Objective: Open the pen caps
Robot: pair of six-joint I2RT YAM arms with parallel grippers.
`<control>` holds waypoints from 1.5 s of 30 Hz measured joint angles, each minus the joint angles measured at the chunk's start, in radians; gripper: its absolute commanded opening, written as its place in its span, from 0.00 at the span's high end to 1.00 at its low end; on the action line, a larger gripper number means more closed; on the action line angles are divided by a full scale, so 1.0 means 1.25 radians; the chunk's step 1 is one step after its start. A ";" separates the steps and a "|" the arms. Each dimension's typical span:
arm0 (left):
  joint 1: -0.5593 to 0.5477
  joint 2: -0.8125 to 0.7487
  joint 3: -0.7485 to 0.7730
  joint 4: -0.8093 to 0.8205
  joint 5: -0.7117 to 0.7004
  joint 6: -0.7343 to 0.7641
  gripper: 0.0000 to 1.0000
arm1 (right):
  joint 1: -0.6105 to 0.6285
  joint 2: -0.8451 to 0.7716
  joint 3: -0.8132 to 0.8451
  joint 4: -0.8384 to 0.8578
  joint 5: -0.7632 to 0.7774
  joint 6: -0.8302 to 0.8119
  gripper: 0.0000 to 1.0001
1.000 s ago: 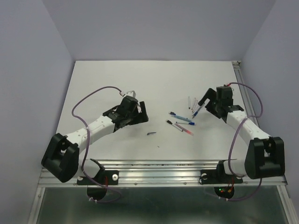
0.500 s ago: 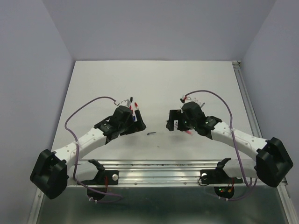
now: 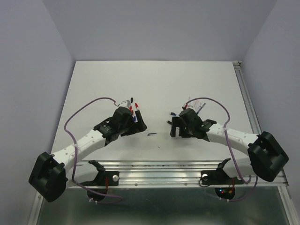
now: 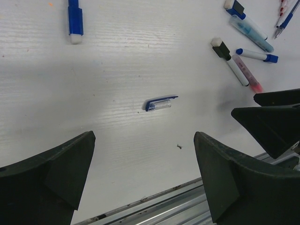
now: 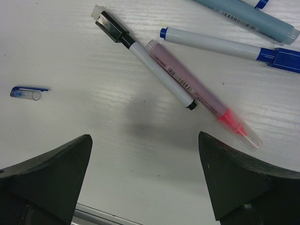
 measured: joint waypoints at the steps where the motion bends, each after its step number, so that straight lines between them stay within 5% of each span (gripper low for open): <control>1: 0.000 0.000 0.000 0.000 0.000 0.000 0.01 | 0.000 0.007 0.000 0.004 0.000 0.000 0.00; 19: -0.005 0.000 0.000 -0.001 -0.014 0.000 0.01 | 0.000 0.160 0.058 0.078 0.089 -0.046 0.02; 25: -0.005 0.000 0.000 -0.001 -0.020 0.000 0.01 | 0.000 0.178 0.068 0.105 0.050 -0.101 0.32; 29: -0.005 0.000 0.000 -0.001 -0.022 0.000 0.01 | 0.000 0.184 0.065 0.135 0.002 -0.124 0.41; 34: -0.005 0.003 0.000 -0.001 -0.025 0.000 0.01 | 0.005 0.204 0.064 0.178 -0.026 -0.148 0.73; 39: -0.005 0.014 0.000 -0.001 -0.025 0.000 0.01 | 0.018 0.235 0.070 0.224 -0.023 -0.140 0.90; 45: -0.005 0.014 0.000 -0.001 -0.034 0.000 0.01 | 0.052 0.263 0.093 0.242 0.011 -0.110 0.95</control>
